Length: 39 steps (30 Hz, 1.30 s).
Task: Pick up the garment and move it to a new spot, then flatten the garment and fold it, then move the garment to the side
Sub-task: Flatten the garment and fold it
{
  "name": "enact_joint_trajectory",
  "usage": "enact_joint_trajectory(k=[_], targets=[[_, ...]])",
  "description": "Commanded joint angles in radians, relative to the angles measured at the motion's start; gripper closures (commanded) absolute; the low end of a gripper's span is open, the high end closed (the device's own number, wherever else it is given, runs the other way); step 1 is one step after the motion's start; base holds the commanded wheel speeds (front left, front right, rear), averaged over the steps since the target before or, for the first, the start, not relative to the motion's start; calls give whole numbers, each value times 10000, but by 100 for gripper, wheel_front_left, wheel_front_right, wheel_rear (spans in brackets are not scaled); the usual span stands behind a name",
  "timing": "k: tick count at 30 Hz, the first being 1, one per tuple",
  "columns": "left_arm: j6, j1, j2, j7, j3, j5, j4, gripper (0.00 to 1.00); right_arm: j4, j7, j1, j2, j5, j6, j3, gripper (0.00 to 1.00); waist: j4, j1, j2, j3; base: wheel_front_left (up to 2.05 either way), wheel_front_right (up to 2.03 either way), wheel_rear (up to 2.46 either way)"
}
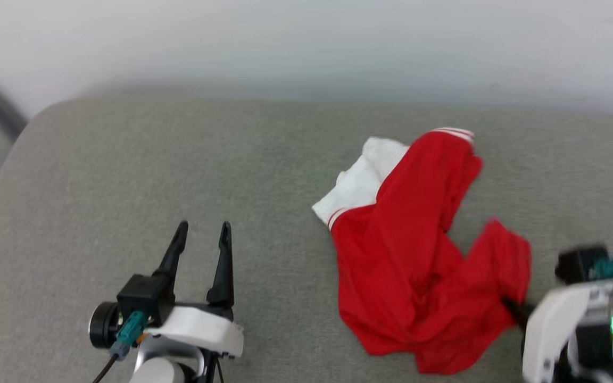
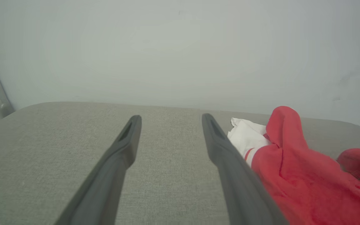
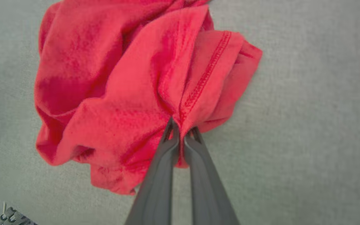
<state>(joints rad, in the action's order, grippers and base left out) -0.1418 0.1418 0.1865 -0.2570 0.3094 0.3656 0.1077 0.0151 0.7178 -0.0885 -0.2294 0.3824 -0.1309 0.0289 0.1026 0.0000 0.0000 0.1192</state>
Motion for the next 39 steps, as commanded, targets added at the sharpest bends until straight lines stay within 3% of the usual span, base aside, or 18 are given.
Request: enact_joint_trajectory(k=[1, 10, 11, 12, 13, 21, 25, 30, 39], targets=[[-48, -189, 80, 24, -62, 39, -19, 0, 167, 21, 444, 209, -83, 3, -37, 100, -481, 0, 0, -505, 0, 0, 0], [-227, -1117, 354, 413, -95, 246, -302, 0, 809, 551, 4243, 1512, -145, 3, -315, 100, -893, 0, 0, -1259, 0, 0, 0], [-231, -1153, 365, 455, -89, 248, -329, 0, 754, 422, 4347, 1568, -192, 3, -309, 67, -897, 0, 0, -1277, 0, 0, 0], [-252, -1198, 377, 491, -82, 245, -349, 0, 697, 248, 4409, 1611, -202, 3, -351, 4, -902, 0, 0, -1298, 0, 0, 0], [-262, -1239, 388, 506, -76, 264, -370, 0, 669, 39, 4392, 1645, -223, 3, -335, 0, -910, 0, 0, -1325, 0, 0, 0], [-359, -1431, 439, 622, -74, 359, -501, 0, 1056, -2608, 3476, 1776, -410, 3, -1005, 0, -1007, 0, 0, -1445, 0, 0, 0], [-415, -1292, 457, 612, -79, 327, -615, 0, 874, -3164, 2722, 1787, -487, 3, -1598, 0, -943, 0, 0, -1321, 0, 0, 0], [-368, -902, 433, 591, 9, 235, -797, 0, -77, -2406, 1020, 1141, -320, 3, -2061, 0, -711, 0, 0, -809, 0, 0, 0], [-168, 131, 138, 354, 355, -16, -822, 0, -2143, 308, -1940, -190, 367, 3, -1002, 0, -32, 0, 0, 669, 0, 0, 0]])
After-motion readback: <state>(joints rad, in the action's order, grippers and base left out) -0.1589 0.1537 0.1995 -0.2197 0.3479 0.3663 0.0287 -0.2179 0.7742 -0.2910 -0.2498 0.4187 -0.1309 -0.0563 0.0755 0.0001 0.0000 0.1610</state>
